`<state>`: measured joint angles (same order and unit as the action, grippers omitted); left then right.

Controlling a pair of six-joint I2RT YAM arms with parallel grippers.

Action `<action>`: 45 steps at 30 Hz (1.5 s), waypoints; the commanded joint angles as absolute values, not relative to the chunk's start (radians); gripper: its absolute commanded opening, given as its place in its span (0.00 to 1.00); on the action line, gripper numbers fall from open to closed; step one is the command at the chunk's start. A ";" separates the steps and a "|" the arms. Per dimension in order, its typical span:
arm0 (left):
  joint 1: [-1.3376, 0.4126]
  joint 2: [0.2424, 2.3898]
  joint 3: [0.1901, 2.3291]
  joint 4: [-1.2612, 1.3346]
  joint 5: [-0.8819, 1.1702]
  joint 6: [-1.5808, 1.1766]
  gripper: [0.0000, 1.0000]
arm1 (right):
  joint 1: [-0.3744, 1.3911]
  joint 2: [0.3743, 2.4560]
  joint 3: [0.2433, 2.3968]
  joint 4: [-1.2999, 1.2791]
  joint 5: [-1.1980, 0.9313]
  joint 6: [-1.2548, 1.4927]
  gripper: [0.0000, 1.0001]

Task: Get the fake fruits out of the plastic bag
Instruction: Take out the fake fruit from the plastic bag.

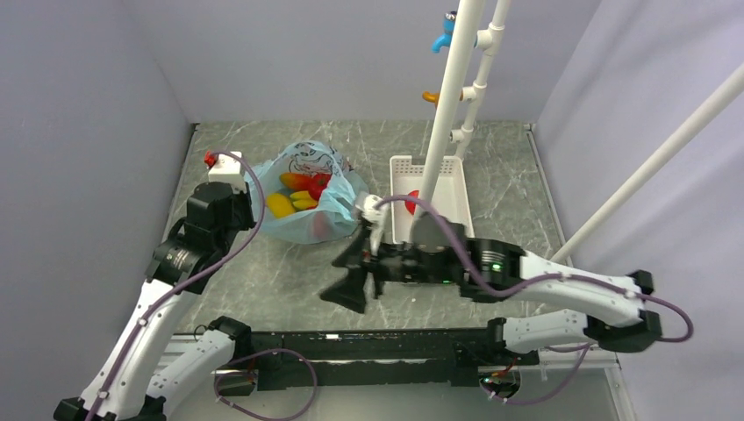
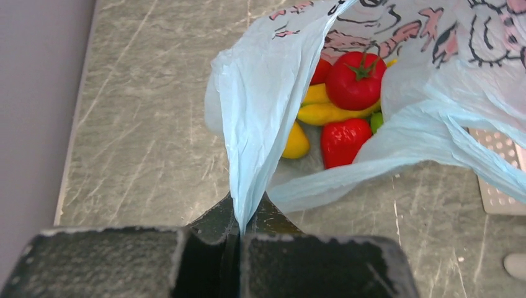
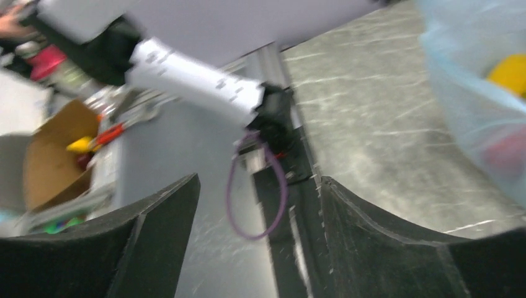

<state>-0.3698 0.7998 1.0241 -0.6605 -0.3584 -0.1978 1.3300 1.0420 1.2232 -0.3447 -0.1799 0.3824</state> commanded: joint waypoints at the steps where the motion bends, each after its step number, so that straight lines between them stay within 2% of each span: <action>1: -0.367 0.729 0.992 -0.684 -0.296 -0.216 0.00 | 1.379 1.246 1.373 -0.325 0.313 0.274 0.68; 5: -0.367 0.647 0.957 -0.678 -0.295 -0.216 0.00 | 1.359 1.439 1.451 -0.281 0.605 0.219 0.57; 9: -0.366 0.603 0.934 -0.642 -0.248 -0.226 0.00 | 1.286 1.634 1.563 -0.245 0.645 0.193 0.43; 13: -0.367 0.608 0.940 -0.624 -0.228 -0.230 0.00 | 1.238 1.796 1.629 -0.173 0.766 0.149 0.41; 20: -0.367 0.618 0.928 -0.610 -0.211 -0.232 0.00 | 1.113 2.031 1.699 -0.046 0.755 0.096 0.40; 23: -0.367 0.613 0.916 -0.597 -0.222 -0.235 0.00 | 1.093 2.092 1.666 0.072 0.719 0.031 0.52; 26: -0.367 0.622 0.911 -0.584 -0.236 -0.238 0.00 | 1.071 2.128 1.640 0.042 0.746 0.073 0.53; 31: -0.366 0.666 0.930 -0.587 -0.267 -0.225 0.00 | 1.082 2.002 1.362 0.061 0.721 0.179 0.57; 36: -0.367 0.681 0.907 -0.577 -0.272 -0.209 0.00 | 1.129 1.848 1.147 0.074 0.700 0.244 0.68; 42: -0.367 0.690 0.913 -0.630 -0.260 -0.241 0.00 | 1.137 1.853 1.028 0.067 0.626 0.358 0.71; 45: -0.367 0.675 0.910 -0.681 -0.186 -0.286 0.00 | 1.152 1.840 0.974 0.058 0.631 0.388 0.74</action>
<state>-0.3698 0.6899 0.9035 -0.6445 -0.2497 -0.2337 1.1389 1.8542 1.0298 0.0723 0.6514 0.3084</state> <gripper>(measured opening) 0.013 0.719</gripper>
